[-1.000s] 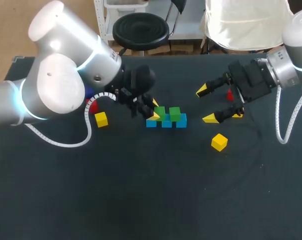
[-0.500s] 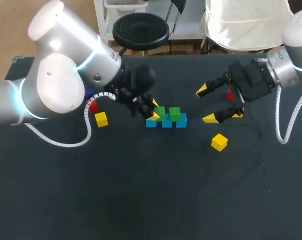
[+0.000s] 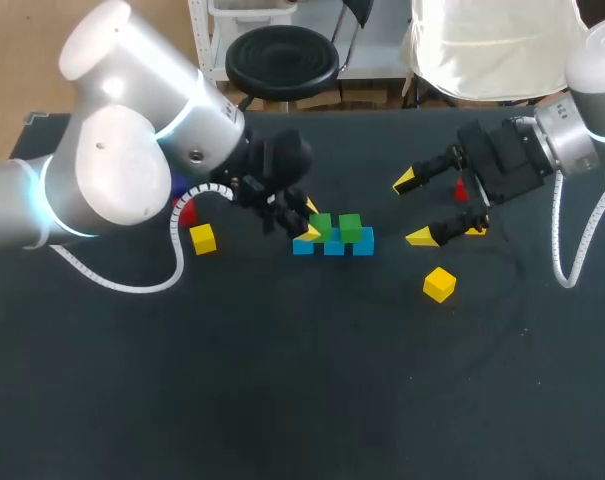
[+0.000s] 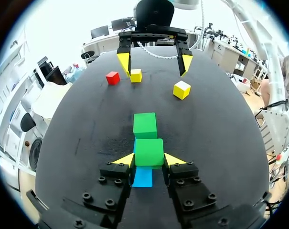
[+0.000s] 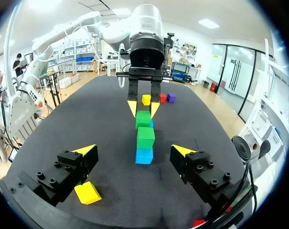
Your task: Place the blue cubes, place green cubes on the blue cubes, place the yellow cubes on the green cubes, then place the red cubes on the yellow cubes, and place purple cube on the red cubes.
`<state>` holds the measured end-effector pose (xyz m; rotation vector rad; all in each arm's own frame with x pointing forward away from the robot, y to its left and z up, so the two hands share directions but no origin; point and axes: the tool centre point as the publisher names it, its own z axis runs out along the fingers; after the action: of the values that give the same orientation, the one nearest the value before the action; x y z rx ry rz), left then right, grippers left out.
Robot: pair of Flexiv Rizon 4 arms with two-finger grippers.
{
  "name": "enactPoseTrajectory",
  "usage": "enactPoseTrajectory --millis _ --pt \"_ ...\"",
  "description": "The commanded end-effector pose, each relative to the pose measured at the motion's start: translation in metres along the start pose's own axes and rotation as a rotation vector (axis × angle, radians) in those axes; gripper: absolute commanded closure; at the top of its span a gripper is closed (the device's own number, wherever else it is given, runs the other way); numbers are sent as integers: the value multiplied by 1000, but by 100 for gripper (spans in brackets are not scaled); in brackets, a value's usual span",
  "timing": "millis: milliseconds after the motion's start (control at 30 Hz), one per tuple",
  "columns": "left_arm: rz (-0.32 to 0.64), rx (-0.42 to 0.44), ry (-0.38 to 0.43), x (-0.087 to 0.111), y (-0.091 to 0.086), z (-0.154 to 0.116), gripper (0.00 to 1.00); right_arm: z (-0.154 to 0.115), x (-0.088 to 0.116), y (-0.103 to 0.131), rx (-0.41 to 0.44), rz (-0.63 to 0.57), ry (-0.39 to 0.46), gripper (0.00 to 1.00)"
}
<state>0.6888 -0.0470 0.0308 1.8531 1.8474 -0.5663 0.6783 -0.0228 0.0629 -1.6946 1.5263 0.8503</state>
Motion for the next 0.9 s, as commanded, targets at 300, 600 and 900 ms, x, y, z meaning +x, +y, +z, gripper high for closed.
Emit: enactPoseTrajectory --millis 300,600,900 --pt "-4 8 3 1 2 3 100 0 0 0 1 -1 -1 0" --pt "-8 4 4 2 2 2 100 0 0 0 1 -1 -1 0" --pt "-11 2 4 2 2 2 100 0 0 0 1 -1 -1 0"
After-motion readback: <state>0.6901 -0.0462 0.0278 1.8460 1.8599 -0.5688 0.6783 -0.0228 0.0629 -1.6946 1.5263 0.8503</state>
